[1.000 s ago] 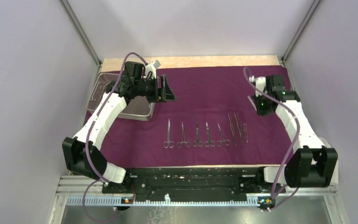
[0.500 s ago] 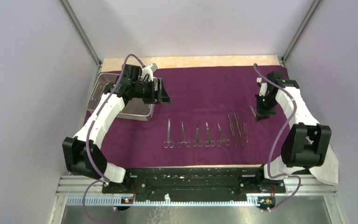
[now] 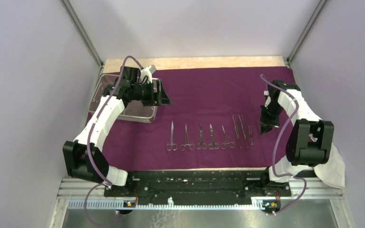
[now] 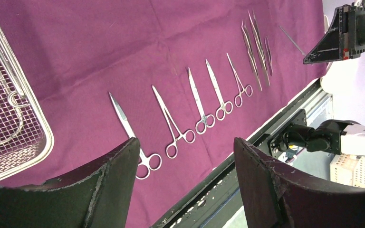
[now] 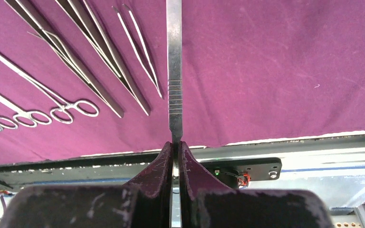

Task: Open and lay out the surgical kit
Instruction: Place the medical item in the surgical kit.

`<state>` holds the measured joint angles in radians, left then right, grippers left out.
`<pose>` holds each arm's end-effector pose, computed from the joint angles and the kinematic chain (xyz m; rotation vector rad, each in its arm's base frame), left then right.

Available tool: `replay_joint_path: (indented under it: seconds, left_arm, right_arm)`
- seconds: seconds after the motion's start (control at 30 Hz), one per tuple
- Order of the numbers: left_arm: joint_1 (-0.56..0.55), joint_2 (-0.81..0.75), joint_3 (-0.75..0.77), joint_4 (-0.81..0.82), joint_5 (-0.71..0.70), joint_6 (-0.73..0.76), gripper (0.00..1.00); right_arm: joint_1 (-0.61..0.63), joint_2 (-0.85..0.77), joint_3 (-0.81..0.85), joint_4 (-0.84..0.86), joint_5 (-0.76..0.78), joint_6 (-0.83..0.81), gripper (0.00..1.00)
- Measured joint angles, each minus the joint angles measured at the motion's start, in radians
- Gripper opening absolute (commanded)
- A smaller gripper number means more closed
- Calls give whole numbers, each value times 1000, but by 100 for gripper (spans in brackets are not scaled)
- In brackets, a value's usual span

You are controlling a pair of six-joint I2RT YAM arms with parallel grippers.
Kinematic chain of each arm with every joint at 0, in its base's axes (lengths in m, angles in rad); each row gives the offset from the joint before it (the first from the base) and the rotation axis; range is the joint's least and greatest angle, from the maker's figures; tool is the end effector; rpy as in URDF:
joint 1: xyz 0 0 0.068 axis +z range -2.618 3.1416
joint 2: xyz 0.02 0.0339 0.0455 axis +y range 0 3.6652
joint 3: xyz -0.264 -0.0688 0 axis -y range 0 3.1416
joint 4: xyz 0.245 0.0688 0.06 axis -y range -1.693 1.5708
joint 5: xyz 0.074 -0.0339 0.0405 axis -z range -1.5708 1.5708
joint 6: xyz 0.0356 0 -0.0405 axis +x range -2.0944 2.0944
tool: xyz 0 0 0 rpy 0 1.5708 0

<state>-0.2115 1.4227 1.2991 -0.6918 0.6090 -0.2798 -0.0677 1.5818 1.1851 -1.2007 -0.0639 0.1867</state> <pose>0.2913 -0.0834 0.3288 0.2158 2.3943 -0.9573 0.2687 -0.0159 0.2287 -0.3958 -3.0845 -0.0968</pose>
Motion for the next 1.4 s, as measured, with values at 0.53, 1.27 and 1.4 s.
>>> replay_joint_path:
  seconds: [0.53, 1.27, 1.4]
  left_arm:
    - [8, -1, -16, 0, 4, 6, 79]
    - [21, -14, -29, -3, 27, 13, 79]
    - [21, -14, -31, -5, 29, 13, 79]
  right_arm:
    - [44, 45, -18, 81, 76, 32, 3]
    - [1, 181, 35, 169, 97, -1, 30]
    - [-44, 259, 67, 213, 69, -49, 29]
